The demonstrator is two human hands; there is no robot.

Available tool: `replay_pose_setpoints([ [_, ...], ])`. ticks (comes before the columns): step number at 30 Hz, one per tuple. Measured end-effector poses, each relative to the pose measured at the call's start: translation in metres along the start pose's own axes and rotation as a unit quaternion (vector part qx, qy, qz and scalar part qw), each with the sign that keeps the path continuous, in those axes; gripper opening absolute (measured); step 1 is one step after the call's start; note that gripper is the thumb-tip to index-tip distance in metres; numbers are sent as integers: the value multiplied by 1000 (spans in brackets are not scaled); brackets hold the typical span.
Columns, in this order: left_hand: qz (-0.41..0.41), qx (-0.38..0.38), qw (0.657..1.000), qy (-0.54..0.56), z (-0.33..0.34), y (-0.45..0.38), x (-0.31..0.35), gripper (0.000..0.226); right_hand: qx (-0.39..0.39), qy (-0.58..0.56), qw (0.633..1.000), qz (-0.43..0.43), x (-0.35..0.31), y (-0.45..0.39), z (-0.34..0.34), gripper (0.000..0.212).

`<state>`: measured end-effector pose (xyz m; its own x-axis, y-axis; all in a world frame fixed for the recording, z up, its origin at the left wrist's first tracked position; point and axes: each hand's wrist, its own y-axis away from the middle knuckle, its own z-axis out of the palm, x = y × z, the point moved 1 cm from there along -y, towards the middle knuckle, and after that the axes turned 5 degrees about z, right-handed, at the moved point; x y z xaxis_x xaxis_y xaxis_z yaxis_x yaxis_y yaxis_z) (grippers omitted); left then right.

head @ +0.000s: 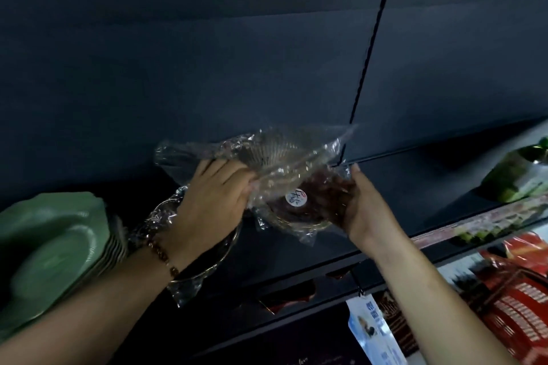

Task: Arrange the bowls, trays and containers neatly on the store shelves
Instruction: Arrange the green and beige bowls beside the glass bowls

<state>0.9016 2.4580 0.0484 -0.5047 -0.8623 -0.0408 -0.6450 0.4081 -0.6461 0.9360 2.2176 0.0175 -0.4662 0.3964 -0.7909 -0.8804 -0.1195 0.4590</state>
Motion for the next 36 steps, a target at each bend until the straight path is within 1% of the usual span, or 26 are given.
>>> replay_pose_setpoints([
  [1,16,-1,1000,-9,-2,10,1,26,-17,0,1000,3,-1,0,5,57],
  [2,27,-2,999,-19,-4,22,1,25,-30,11,999,5,0,0,13,56],
  [4,34,-14,999,-31,-3,45,-1,24,-46,44,998,19,5,-1,29,42],
  [6,26,-37,998,-39,-2,67,-3,25,-43,77,996,32,19,-3,44,28],
  [7,21,-47,998,-43,-2,76,-4,24,-34,90,995,38,27,-5,49,24],
  [9,13,-60,997,-45,-4,90,-5,23,-12,117,992,34,42,-11,55,22],
  [11,8,-73,996,-40,-5,98,-5,26,13,159,987,11,51,-15,58,20],
  [13,8,-77,996,-37,-1,100,-4,27,47,198,979,-20,55,-17,59,14],
  [17,6,-71,997,-17,23,85,1,25,100,161,979,-73,53,-20,45,14],
  [19,1,-83,996,-7,36,73,10,32,141,133,978,-84,50,-24,30,18],
  [21,-18,-99,995,10,42,67,20,40,206,121,968,-79,47,-30,10,17],
  [23,-58,-111,992,30,45,74,24,51,255,114,957,-81,45,-35,-7,18],
  [25,-120,-147,981,35,49,99,20,64,262,99,956,-89,46,-41,-20,22],
  [26,-154,-178,972,23,53,116,14,70,260,96,957,-87,47,-43,-25,26],
  [28,-208,-265,941,-13,61,152,1,79,249,91,962,-63,50,-47,-31,28],
  [29,-223,-303,926,-23,66,168,-5,76,238,90,966,-47,51,-47,-33,25],
  [30,-232,-330,915,-22,70,180,-11,66,227,94,969,-34,52,-46,-33,19],
  [31,-237,-346,908,-14,70,186,-15,49,218,102,970,-23,53,-41,-32,14],
  [32,-240,-349,906,-6,67,187,-19,32,209,106,972,-18,54,-35,-32,10],
  [34,-243,-330,912,-11,61,184,-24,9,208,97,973,-23,62,-18,-32,4],
  [35,-245,-323,914,-15,57,182,-26,4,214,96,972,-25,70,-8,-31,2],
  [36,-244,-314,917,-22,54,180,-26,13,220,109,969,-26,81,2,-31,8],
])
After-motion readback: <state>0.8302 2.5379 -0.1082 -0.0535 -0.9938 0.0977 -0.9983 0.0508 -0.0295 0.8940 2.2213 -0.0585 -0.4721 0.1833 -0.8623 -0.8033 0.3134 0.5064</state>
